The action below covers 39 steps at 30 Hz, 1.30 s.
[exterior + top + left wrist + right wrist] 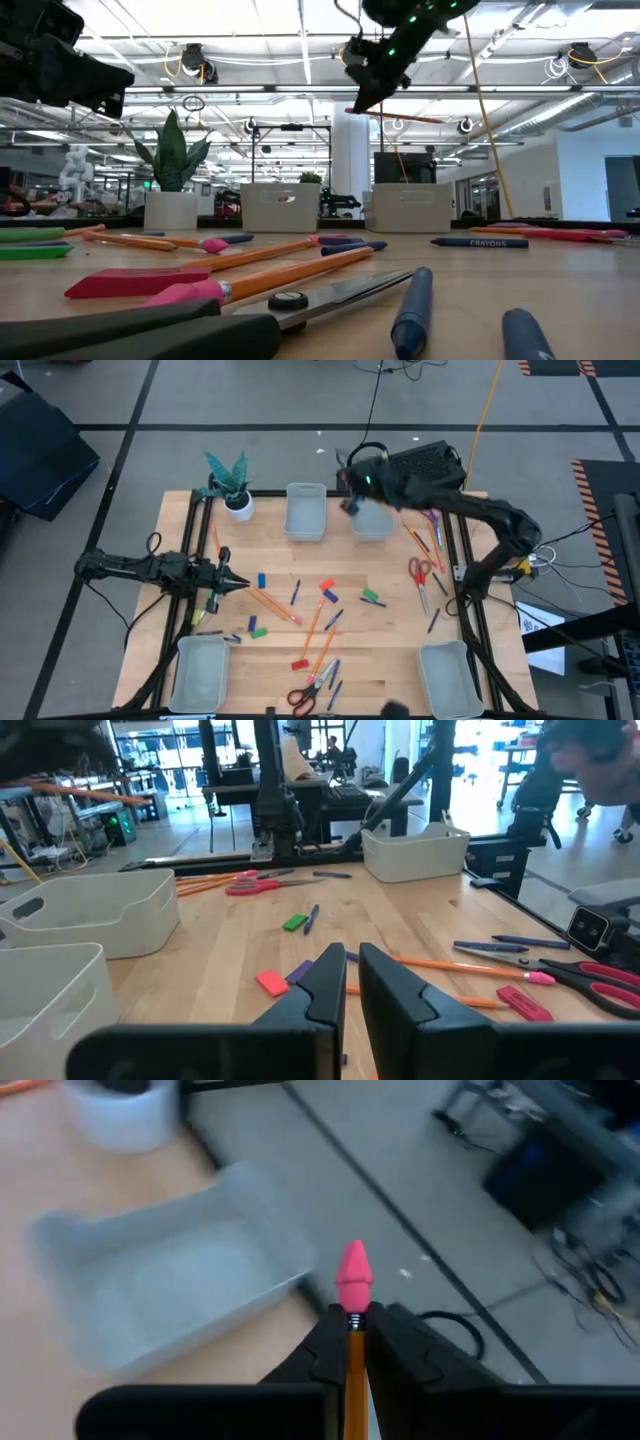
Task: Sort crayons/erasers/pens/pencils in bins
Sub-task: Put the yellow pencil into the top right bin
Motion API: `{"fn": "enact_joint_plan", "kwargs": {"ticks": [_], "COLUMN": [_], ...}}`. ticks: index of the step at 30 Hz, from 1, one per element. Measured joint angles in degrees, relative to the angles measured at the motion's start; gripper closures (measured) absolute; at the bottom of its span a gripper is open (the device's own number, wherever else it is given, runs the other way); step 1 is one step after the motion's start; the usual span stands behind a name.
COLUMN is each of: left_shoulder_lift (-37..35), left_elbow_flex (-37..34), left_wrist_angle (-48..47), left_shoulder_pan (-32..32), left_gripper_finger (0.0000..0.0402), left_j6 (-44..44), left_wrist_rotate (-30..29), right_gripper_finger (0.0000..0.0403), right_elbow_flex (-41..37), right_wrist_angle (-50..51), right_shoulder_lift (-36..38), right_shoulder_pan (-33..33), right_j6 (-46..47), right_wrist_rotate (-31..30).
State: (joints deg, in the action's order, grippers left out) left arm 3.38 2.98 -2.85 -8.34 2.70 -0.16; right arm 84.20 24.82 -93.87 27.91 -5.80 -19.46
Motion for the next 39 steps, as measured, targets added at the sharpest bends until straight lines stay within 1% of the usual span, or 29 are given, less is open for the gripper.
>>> {"fn": "enact_joint_plan", "kwargs": {"ticks": [4, 6, 9, 11, 24, 30, 34, 39], "left_shoulder_lift": [-0.02, 0.0, 0.0, 0.0, -0.01, -0.01, 0.0, -0.01], "left_elbow_flex": [-0.01, 0.0, 0.0, 0.0, -0.01, -0.01, 0.0, -0.01], "left_wrist_angle": [0.02, -0.04, -0.04, -0.04, -0.02, -0.04, -0.03, -0.02], "left_shoulder_pan": [0.0, 0.0, 0.0, 0.0, 0.0, 0.0, 0.0, 0.0], "left_gripper_finger": [0.0364, 0.0364, 0.0364, 0.0364, 0.0364, 0.0364, 0.0364, 0.0364], "left_j6": [0.01, 0.02, 0.02, 0.01, 0.01, 0.02, 0.02, 0.0], "left_wrist_rotate": [0.0, -0.02, -0.13, -0.13, -0.09, -0.07, -0.05, -0.04], "right_gripper_finger": [0.0386, 0.0386, 0.0386, 0.0386, 0.0384, 0.0382, 0.0362, 0.0312], "right_elbow_flex": [4.6, 4.69, 4.8, 4.42, 3.92, 3.9, 3.9, 3.9], "right_wrist_angle": [6.33, 9.49, 11.73, 12.12, 8.94, 9.59, 10.14, 10.84], "right_shoulder_lift": [-6.49, -8.6, -11.33, -12.97, -19.25, -19.42, -19.46, -19.33], "right_shoulder_pan": [4.89, 6.72, 8.91, 9.81, 10.7, 10.27, 10.17, 9.93], "right_j6": [2.09, 3.43, 5.71, 7.1, 16.95, 19.71, 20.15, 19.62], "right_wrist_rotate": [0.31, 1.64, 4.3, 4.68, 4.74, 4.69, 4.76, 4.69]}}
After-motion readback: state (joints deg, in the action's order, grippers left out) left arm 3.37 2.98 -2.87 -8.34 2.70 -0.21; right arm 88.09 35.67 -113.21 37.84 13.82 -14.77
